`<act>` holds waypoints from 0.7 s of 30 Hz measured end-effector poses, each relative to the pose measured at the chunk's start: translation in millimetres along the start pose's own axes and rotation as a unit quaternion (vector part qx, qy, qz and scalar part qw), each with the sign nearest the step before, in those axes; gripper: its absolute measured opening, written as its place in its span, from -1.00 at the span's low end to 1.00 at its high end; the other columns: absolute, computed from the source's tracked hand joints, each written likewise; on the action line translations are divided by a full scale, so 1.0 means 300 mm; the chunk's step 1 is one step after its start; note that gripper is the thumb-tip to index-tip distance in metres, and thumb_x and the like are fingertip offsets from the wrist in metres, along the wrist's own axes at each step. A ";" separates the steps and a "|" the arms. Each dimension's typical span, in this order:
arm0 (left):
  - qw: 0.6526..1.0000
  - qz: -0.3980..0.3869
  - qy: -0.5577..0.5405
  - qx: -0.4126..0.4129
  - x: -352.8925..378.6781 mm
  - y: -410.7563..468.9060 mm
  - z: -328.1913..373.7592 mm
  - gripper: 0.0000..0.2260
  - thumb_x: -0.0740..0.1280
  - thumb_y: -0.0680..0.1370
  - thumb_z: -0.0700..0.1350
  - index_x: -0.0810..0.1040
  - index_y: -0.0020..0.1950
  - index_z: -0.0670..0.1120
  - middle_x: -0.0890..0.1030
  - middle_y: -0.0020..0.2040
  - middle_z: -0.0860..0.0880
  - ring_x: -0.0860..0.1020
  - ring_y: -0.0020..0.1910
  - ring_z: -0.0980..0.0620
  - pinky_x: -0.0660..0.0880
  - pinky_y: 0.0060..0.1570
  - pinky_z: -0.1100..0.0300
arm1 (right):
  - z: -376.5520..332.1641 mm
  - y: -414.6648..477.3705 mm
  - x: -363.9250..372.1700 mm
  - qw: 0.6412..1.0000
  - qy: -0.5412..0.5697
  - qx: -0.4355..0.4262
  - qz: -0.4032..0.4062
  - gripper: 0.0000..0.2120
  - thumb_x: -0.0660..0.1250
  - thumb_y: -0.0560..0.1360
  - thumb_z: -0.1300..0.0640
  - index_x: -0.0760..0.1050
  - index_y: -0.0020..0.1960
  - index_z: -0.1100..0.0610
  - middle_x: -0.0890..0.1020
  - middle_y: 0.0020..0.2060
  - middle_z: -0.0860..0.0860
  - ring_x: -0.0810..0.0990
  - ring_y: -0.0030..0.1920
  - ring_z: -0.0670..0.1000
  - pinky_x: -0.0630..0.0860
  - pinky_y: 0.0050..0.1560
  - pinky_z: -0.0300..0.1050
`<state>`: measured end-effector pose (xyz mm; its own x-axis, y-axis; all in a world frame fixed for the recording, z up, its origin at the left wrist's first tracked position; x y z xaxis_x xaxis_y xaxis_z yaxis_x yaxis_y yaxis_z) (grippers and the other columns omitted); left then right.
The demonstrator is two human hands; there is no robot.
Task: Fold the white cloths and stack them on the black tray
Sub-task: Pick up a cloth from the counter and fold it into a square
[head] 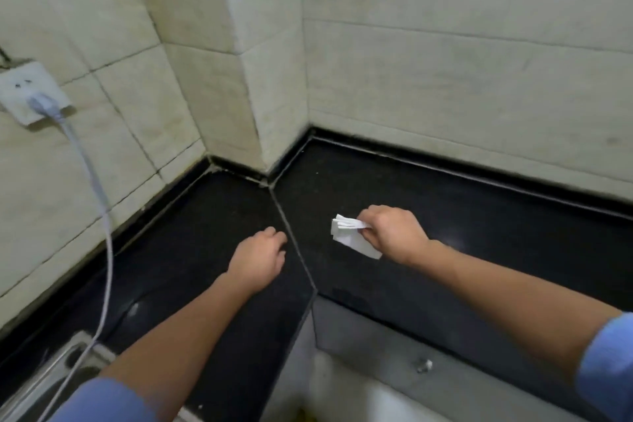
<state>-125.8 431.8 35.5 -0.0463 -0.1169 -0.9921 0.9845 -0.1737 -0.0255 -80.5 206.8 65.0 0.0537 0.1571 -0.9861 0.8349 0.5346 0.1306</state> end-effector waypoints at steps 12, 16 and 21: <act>0.960 -0.052 -0.016 0.275 0.195 -0.097 1.327 -0.76 0.20 0.57 -0.03 0.46 0.22 -0.04 0.51 0.13 -0.03 0.53 0.09 -0.11 0.46 -0.01 0.04 | 0.639 -1.270 -0.247 0.951 -0.049 0.304 0.006 -0.79 0.19 0.56 -0.04 0.50 0.04 0.05 0.56 -0.04 -0.02 0.57 -0.03 0.09 0.38 -0.22 -0.08; 0.928 -0.063 -0.014 0.367 0.213 -0.129 1.704 -0.79 0.19 0.58 -0.04 0.47 0.16 -0.07 0.52 0.09 -0.04 0.53 0.04 -0.11 0.47 -0.04 0.03 | 0.791 -1.616 -0.317 0.914 -0.044 0.403 0.019 -0.83 0.18 0.55 -0.01 0.50 0.06 0.00 0.60 -0.03 -0.04 0.58 -0.02 0.06 0.49 -0.14 -0.06; 0.883 -0.064 0.006 0.464 0.245 -0.100 2.132 -0.82 0.19 0.58 -0.02 0.46 0.11 -0.07 0.51 0.07 -0.03 0.54 0.02 -0.10 0.45 -0.08 0.04 | 0.972 -1.974 -0.373 0.866 -0.049 0.496 0.044 -0.81 0.18 0.54 -0.02 0.49 0.11 -0.05 0.60 0.01 -0.09 0.57 0.05 0.03 0.46 -0.11 -0.07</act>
<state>-267.2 -197.1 42.0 -0.1402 -0.0279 -0.9897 0.4075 -0.9127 -0.0320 -421.3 -369.6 68.0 0.1476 0.0644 -0.9870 0.8826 -0.4590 0.1020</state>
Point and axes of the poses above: each hand's wrist, its own y-axis towards the middle knuckle, its own x-axis out of the palm, z = x × y, the point moved 7 cm from there along y, towards the middle knuckle
